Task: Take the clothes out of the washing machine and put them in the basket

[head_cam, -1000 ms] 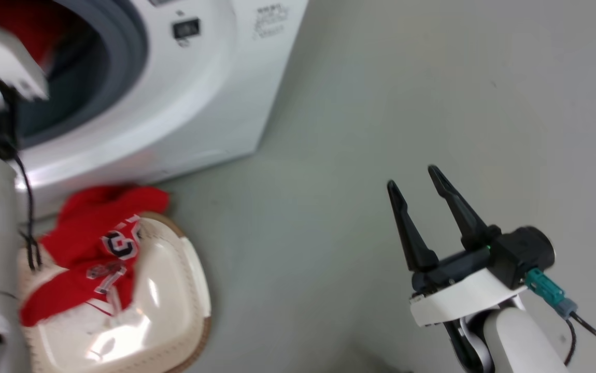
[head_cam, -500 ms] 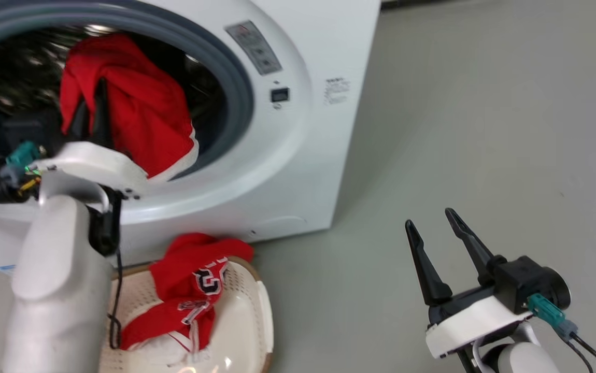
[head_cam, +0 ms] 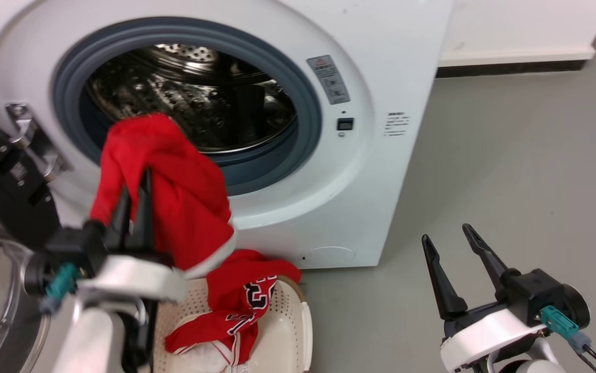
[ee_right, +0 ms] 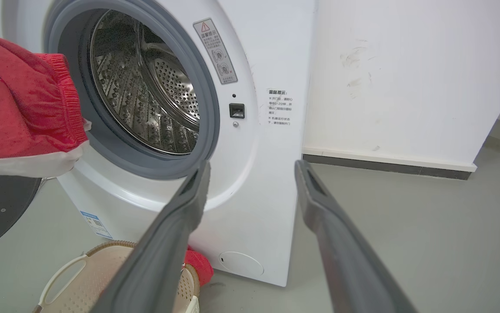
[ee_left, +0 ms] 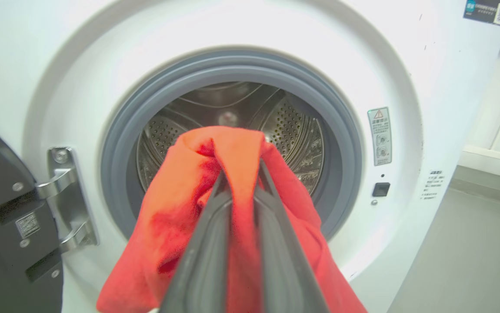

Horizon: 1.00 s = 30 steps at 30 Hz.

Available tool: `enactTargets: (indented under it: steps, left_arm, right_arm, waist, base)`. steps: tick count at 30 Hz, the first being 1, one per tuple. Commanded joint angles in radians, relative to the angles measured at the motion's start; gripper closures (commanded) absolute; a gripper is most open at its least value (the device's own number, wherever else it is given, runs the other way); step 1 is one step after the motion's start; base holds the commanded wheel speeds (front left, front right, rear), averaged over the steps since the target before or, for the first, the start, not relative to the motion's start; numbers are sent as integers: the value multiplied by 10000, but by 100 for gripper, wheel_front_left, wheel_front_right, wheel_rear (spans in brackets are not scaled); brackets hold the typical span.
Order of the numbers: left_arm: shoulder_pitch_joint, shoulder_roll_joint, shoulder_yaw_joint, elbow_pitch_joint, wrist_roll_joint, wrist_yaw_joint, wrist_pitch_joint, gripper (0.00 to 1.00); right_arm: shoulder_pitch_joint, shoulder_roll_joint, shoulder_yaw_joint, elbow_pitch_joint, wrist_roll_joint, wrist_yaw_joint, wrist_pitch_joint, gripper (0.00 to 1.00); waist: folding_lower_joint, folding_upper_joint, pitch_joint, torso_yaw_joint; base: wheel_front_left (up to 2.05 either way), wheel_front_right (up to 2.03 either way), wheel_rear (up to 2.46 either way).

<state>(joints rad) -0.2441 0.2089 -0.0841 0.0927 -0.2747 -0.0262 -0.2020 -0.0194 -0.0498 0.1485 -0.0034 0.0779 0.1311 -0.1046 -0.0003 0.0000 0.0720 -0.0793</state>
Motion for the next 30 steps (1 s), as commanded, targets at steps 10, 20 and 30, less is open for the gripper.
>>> enactTargets:
  steps: [10, 20, 30]
  left_arm:
    - [2407, -951, -481, 500, -700, 192, 116, 100]
    - [478, -1389, -650, 4402, -1110, -279, -561, 100]
    - [-2410, -1502, -147, 7124, -941, -504, -640, 100]
  right_arm:
    - [-182, -6, -20, -364, -159, -7, 140, 0]
    - [-950, -6, 39, -634, -321, -7, 70, 0]
    - [-2086, -7, 240, -816, -600, -7, -19, 0]
  waist:
    - [3, 0, 962, 599]
    - [3, 0, 3080, 774]
    - [3, 0, 5527, 807]
  base:
    - [0, 0, 0]
    - [0, 0, 0]
    - [0, 0, 0]
